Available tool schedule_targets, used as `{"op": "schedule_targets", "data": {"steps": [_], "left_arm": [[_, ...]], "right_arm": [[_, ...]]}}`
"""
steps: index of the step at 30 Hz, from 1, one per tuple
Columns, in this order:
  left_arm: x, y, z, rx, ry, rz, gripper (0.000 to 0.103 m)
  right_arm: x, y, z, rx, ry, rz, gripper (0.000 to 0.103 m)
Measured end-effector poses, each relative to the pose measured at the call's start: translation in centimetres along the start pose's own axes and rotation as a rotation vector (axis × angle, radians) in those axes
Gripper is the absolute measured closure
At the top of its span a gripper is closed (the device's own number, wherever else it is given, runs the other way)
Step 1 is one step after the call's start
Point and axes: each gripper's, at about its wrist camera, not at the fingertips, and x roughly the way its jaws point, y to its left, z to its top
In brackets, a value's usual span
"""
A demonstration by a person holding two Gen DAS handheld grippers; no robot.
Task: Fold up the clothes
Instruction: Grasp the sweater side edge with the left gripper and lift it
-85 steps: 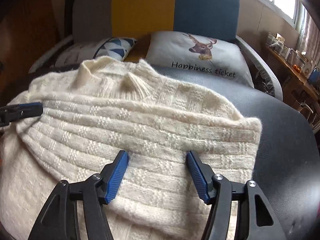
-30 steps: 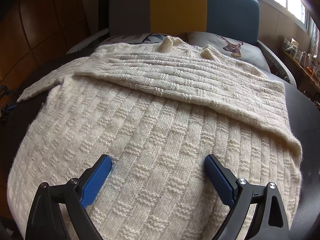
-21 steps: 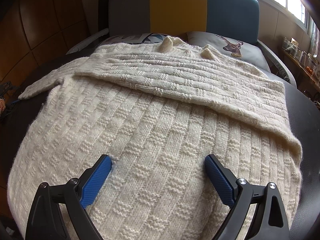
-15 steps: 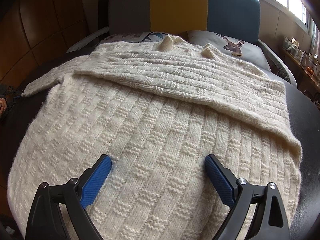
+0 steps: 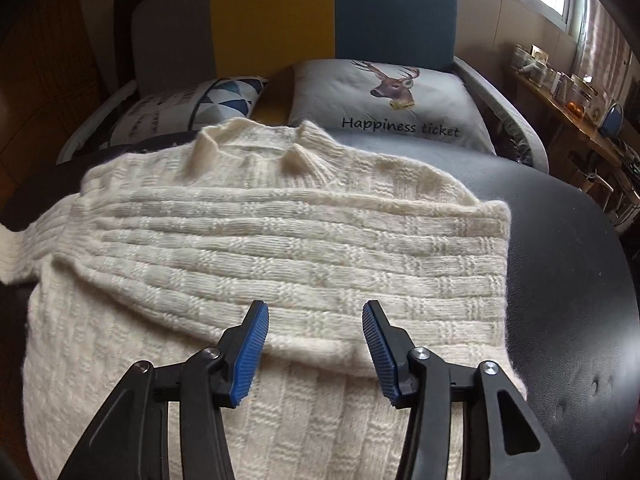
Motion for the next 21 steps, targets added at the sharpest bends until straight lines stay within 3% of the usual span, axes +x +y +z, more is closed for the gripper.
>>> {"op": "schedule_targets", "data": {"steps": [2, 11, 12, 21], "left_arm": [[0.1, -2.1, -0.6, 0.035, 0.020, -0.032, 0.097], [1.7, -11.8, -5.4, 0.172, 0.149, -0.180, 0.097], [3.4, -13.5, -5.8, 0.180, 0.166, -0.199, 0.097], [8.6, -23.9, -15.5, 0.232, 0.390, -0.347, 0.097]], "right_arm": [[1.1, -0.3, -0.3, 0.006, 0.029, -0.001, 0.053], [1.4, 0.7, -1.1, -0.038, -0.006, -0.044, 0.050], [1.4, 0.8, -1.1, -0.035, -0.002, -0.048, 0.050], [1.3, 0.6, -1.3, -0.035, -0.024, -0.039, 0.049]]}}
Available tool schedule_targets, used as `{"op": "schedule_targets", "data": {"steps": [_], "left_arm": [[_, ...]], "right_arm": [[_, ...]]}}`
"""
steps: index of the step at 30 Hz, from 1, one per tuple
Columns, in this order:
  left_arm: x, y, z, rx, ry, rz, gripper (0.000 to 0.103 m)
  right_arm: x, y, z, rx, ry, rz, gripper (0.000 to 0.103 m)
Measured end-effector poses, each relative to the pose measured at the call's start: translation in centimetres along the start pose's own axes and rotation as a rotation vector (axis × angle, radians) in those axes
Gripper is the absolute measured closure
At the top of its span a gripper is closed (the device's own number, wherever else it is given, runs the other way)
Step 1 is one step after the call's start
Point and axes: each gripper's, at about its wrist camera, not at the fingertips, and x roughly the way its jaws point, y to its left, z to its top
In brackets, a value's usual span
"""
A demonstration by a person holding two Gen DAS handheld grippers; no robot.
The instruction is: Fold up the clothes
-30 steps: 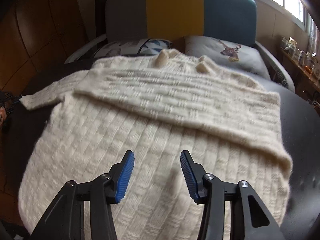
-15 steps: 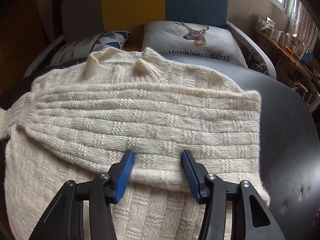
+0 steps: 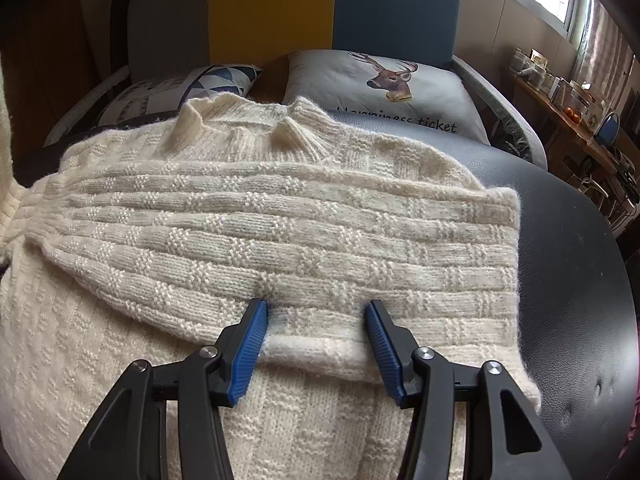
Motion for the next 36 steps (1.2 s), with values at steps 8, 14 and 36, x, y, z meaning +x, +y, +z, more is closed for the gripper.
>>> {"op": "schedule_targets", "data": {"steps": [8, 14, 36], "left_arm": [[8.3, -3.8, -5.0, 0.023, 0.157, -0.003, 0.097], [14.1, -4.1, -9.6, 0.024, 0.270, 0.030, 0.097], [18.7, 2.2, -13.7, 0.003, 0.464, 0.148, 0.059]], "right_arm": [[0.0, -0.3, -0.4, 0.006, -0.037, 0.024, 0.049], [-0.1, -0.4, -0.7, 0.010, -0.067, 0.032, 0.049], [-2.3, -3.8, -1.6, 0.286, -0.114, 0.407, 0.049]]}}
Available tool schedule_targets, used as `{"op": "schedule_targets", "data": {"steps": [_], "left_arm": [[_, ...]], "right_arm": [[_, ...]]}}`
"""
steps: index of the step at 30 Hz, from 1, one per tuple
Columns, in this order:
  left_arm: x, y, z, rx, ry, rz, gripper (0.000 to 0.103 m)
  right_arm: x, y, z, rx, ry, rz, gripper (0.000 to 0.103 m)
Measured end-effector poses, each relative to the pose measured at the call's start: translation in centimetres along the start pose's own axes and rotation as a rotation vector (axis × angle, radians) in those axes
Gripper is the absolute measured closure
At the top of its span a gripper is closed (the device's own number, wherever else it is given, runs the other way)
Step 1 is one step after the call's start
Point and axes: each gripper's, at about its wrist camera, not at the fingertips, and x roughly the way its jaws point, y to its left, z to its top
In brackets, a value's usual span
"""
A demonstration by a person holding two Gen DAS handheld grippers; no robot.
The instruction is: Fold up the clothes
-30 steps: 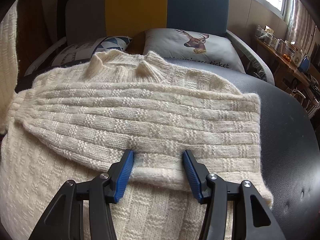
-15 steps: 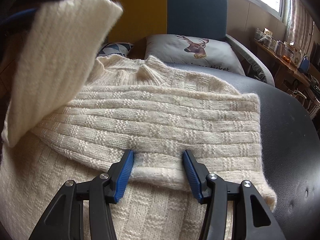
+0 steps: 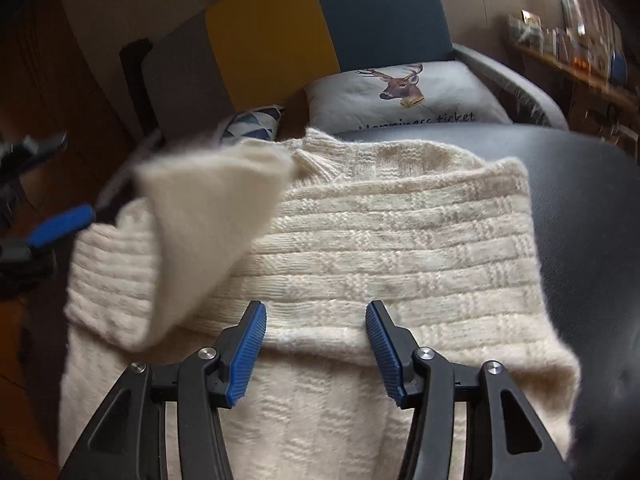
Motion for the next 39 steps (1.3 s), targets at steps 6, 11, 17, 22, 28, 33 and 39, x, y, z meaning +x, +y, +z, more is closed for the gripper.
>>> {"op": "schedule_targets", "data": {"steps": [6, 11, 17, 22, 28, 33, 39], "left_arm": [[-8.3, 4.6, -1.1, -0.083, -0.126, -0.095, 0.051], [-13.0, 10.4, -3.4, -0.213, -0.194, -0.141, 0.051], [-15.8, 15.8, -5.7, -0.327, -0.243, -0.169, 0.051], [-15.5, 17.9, -6.9, -0.413, -0.277, -0.260, 0.050], [-13.6, 18.0, -7.1, -0.472, -0.271, -0.341, 0.045], [-10.9, 16.9, -7.1, -0.479, -0.250, -0.343, 0.036], [-9.1, 17.2, -5.4, -0.535, -0.308, -0.313, 0.036]], "right_arm": [[0.4, -1.7, -1.4, 0.338, 0.006, 0.303, 0.048], [1.5, -1.7, -1.6, 0.458, -0.019, 0.356, 0.047], [3.2, 0.0, -2.0, 0.453, -0.041, 0.268, 0.048], [2.6, 5.3, -0.5, 0.115, 0.046, 0.035, 0.094], [1.4, 9.3, 3.2, -0.100, 0.018, -0.061, 0.095], [-0.5, 11.2, 6.1, -0.194, -0.023, -0.076, 0.095], [-5.3, 10.4, 8.8, -0.170, -0.114, -0.040, 0.095]]}}
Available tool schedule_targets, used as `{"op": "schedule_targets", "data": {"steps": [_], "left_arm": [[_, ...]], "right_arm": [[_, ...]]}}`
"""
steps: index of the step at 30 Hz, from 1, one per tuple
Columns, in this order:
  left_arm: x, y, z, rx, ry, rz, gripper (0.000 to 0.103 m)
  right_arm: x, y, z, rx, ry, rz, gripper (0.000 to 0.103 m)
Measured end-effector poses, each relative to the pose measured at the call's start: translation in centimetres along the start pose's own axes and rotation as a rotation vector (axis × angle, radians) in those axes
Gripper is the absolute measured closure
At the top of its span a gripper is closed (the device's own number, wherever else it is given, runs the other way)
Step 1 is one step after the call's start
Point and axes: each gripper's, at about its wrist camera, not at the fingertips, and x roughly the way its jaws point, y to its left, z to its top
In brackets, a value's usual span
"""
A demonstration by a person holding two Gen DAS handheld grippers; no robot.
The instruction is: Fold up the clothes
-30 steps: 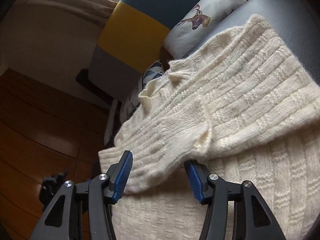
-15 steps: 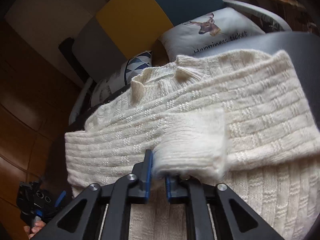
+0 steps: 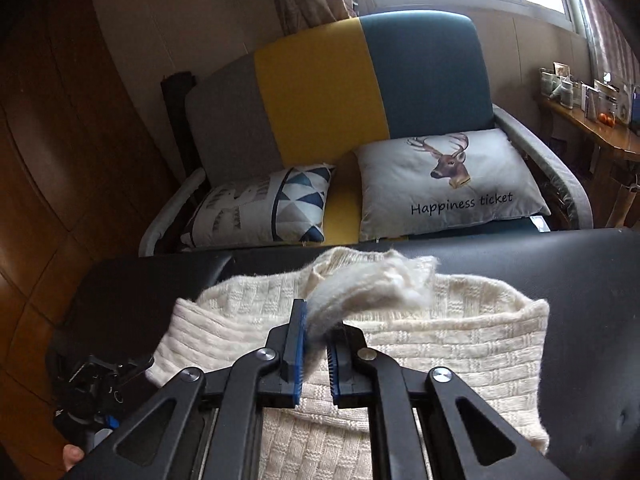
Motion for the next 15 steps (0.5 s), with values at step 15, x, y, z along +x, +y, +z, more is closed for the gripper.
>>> {"op": "schedule_targets", "data": {"steps": [15], "left_arm": [[1.6, -1.5, 2.7, 0.008, -0.134, 0.042, 0.035]], "right_arm": [[1.2, -9.9, -4.2, 0.323, 0.161, 0.129, 0.078]]}}
